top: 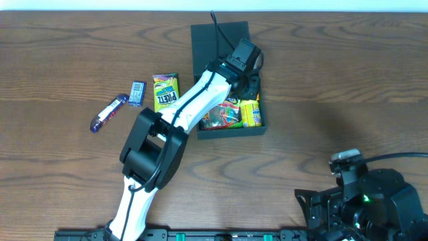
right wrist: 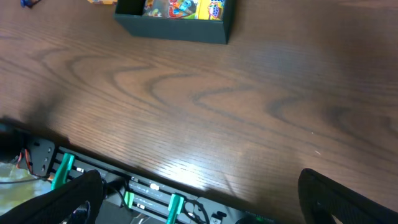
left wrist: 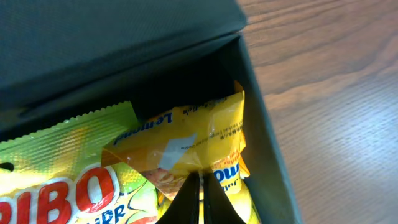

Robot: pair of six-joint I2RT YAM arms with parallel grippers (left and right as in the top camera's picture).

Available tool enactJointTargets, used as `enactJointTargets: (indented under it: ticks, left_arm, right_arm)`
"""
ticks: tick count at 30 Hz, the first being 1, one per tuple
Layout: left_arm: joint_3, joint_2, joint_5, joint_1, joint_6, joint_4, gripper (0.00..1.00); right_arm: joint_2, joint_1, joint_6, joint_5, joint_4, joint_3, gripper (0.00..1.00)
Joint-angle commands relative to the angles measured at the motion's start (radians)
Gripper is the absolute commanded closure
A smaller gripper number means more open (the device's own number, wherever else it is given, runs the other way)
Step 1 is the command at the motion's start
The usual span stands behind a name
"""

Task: Pack container
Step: 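Carry the yellow almond pack into the black box and release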

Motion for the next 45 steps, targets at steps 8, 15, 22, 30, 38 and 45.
enactJointTargets:
  ticks: [8, 15, 22, 30, 38, 45]
  left_arm:
    - [0.018, 0.060, 0.009, -0.003, 0.022, 0.007, 0.94]
    - [0.019, -0.008, -0.021, -0.001, 0.048, 0.015, 0.94]
    - [0.019, -0.064, -0.079, -0.002, 0.066, 0.079, 0.94]
    - [0.019, -0.027, -0.051, -0.003, 0.066, 0.097, 0.94]
    - [0.016, 0.006, 0.017, -0.004, 0.067, 0.109, 0.94]
    - [0.016, 0.047, 0.053, -0.004, 0.067, 0.108, 0.94]
  right_arm:
    - [0.000, -0.005, -0.014, 0.004, 0.002, 0.011, 0.01]
    - [0.000, -0.005, -0.014, 0.004, 0.002, 0.011, 0.01]
    - [0.000, -0.005, -0.014, 0.004, 0.002, 0.011, 0.01]
    - [0.000, -0.005, -0.014, 0.004, 0.001, 0.011, 0.01]
    - [0.000, -0.005, -0.014, 0.004, 0.002, 0.011, 0.01]
    - [0.000, -0.005, -0.014, 0.004, 0.002, 0.011, 0.01]
